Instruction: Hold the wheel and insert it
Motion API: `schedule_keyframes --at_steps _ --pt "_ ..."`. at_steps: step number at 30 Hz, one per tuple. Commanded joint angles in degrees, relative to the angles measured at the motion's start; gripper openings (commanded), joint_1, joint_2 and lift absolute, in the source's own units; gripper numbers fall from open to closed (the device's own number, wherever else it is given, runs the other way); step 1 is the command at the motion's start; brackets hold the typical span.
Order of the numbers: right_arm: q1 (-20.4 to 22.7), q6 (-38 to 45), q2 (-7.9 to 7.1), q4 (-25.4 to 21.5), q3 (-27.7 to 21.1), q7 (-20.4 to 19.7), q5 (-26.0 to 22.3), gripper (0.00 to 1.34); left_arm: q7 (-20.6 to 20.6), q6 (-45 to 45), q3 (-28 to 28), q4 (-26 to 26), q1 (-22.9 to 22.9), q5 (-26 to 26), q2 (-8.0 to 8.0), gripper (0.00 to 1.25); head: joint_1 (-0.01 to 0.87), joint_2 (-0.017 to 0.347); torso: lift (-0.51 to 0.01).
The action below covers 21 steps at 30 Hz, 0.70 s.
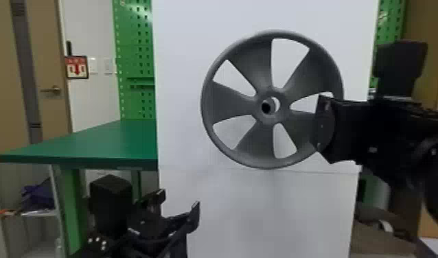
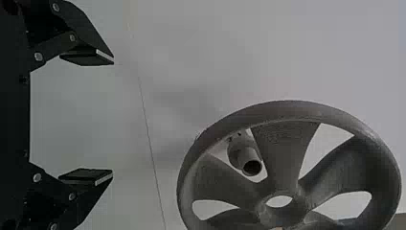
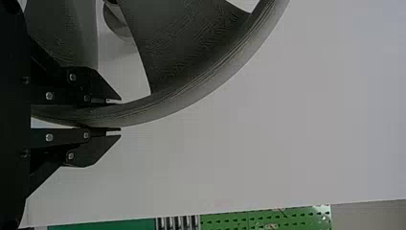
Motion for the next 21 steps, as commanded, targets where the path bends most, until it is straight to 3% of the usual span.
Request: schedule_keyframes --at_steps 1,21 --pt "-0.9 -0.7 -0.48 1.6 -0.2 0.0 0.0 0.15 0.0 0.0 0.0 0.0 0.0 0.0 0.00 0.83 0.181 0.098 -0.494" --pt "-4.6 -2.7 -1.36 9.3 -0.1 0.1 -1.1 0.15 0.0 0.0 -0.2 0.2 0.0 0.0 0.00 0.83 0.181 0.098 -0.494"
